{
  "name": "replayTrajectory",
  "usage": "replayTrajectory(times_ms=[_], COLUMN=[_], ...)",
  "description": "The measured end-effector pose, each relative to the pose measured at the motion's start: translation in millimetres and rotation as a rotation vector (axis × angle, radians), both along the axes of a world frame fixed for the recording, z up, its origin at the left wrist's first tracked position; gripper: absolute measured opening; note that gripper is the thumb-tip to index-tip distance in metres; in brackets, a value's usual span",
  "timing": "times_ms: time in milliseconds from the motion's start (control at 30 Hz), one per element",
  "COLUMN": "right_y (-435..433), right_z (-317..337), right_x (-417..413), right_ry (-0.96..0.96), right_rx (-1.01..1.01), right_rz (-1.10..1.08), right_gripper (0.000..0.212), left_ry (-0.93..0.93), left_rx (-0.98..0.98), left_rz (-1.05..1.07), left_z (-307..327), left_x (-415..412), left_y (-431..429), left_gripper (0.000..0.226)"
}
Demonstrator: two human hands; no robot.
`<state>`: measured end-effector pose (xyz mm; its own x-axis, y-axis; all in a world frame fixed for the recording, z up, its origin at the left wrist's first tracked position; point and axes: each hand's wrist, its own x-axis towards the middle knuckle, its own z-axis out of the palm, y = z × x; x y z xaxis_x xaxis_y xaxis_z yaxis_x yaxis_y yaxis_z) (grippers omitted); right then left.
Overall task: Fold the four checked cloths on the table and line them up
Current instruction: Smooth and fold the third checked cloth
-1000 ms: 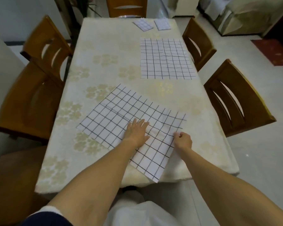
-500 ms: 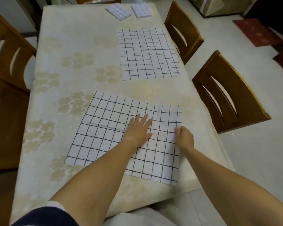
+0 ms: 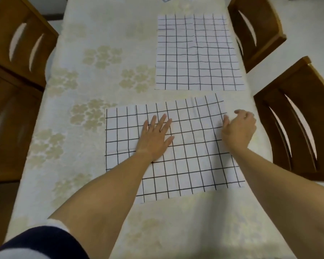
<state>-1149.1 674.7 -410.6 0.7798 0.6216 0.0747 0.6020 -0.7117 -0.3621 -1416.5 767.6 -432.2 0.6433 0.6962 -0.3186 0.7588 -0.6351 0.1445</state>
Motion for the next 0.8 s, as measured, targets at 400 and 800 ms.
replayTrajectory(times_ms=[400, 800], right_y=[-11, -38], right_z=[-41, -37], right_x=[-108, -133], right_ry=[-0.037, -0.021], right_rx=[-0.251, -0.384], right_rz=[0.723, 0.648], right_gripper=[0.068, 0.075], left_ry=[-0.067, -0.054], left_rx=[0.136, 0.058], left_rz=[-0.035, 0.103], left_z=[-2, -7], left_x=[-6, -34], left_y=[-5, -55], left_gripper=[0.070, 0.071])
